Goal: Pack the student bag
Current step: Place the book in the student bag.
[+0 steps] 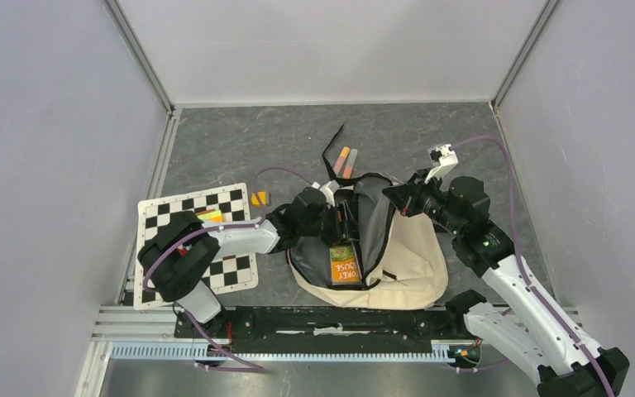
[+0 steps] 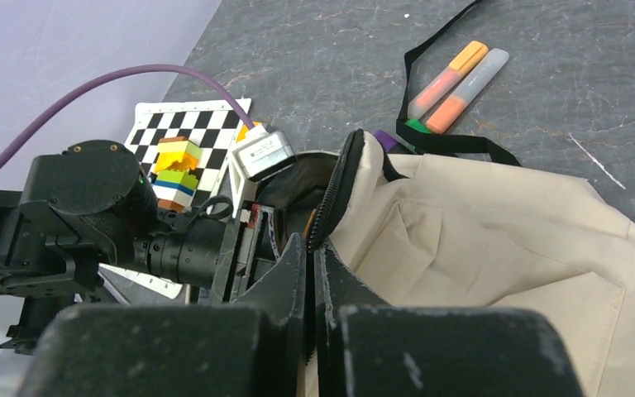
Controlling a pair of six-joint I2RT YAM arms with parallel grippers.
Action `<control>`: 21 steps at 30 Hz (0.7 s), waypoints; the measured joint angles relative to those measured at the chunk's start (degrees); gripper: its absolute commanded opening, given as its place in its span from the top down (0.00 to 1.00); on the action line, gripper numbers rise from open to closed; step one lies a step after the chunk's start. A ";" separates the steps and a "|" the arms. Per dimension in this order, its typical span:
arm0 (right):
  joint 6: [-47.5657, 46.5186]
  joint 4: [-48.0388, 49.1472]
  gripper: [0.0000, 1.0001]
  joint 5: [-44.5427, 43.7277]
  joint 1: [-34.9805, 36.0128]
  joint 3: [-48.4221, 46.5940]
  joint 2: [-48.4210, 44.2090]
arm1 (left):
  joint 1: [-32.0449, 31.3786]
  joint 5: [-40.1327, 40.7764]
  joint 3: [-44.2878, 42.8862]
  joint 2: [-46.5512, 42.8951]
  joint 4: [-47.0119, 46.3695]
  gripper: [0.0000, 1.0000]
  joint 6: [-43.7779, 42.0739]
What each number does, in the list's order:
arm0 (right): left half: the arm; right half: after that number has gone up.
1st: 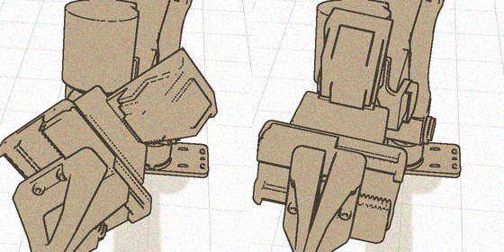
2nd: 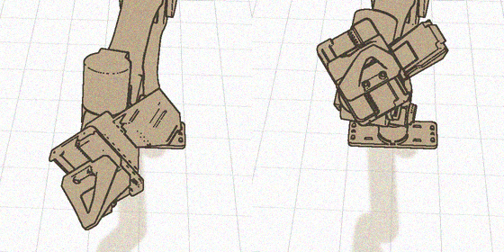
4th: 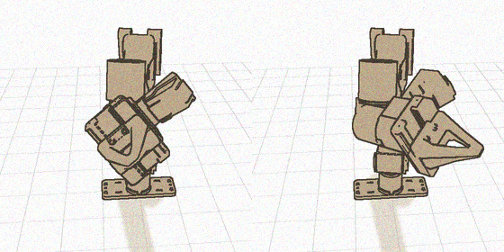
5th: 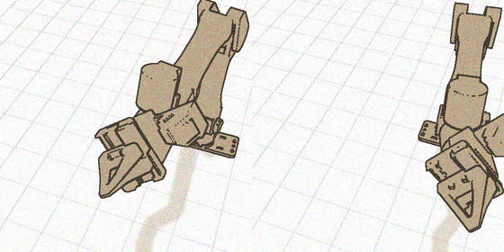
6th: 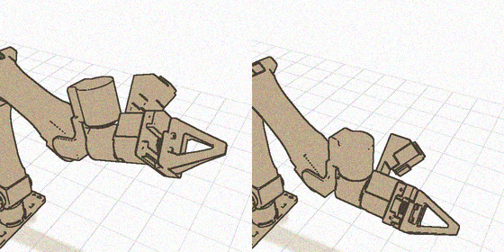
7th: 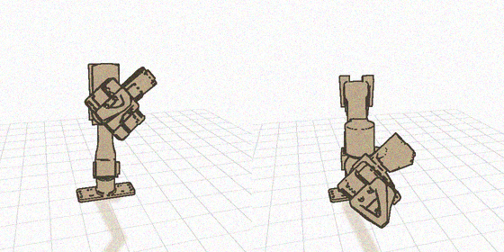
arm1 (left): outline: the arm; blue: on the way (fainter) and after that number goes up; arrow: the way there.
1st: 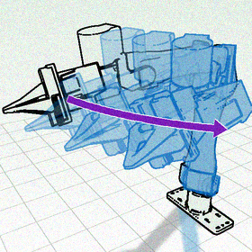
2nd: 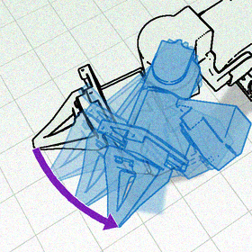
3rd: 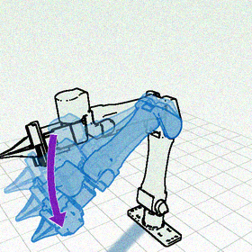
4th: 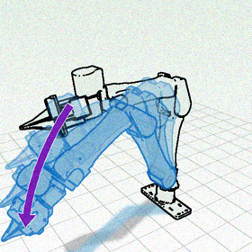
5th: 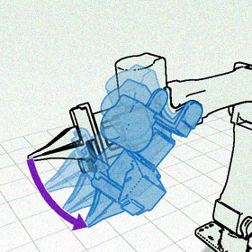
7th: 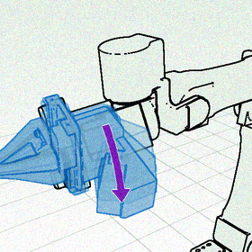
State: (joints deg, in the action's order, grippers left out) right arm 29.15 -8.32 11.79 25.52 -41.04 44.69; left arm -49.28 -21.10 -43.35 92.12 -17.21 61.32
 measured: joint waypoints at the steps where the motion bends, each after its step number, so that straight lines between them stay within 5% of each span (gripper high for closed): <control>1: 0.00 0.11 1.00 -0.02 0.00 0.26 0.00 | 0.07 1.46 0.00 0.00 0.94 0.27 -0.83; 6: -0.07 0.66 1.00 -0.39 0.00 0.83 -0.07 | 0.28 8.31 -0.15 -6.14 6.40 0.02 -5.20; 15: -0.92 -0.33 1.00 -0.70 0.26 0.87 -0.79 | 1.79 26.86 -0.13 -27.43 27.58 0.00 -16.09; 21: -0.92 1.84 1.00 -1.62 4.13 1.40 1.60 | 10.62 27.69 3.76 -37.59 33.73 0.00 -18.58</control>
State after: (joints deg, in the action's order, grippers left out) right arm 28.23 -6.48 10.17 29.65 -39.64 46.28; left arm -38.65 6.59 -39.59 54.52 16.51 42.74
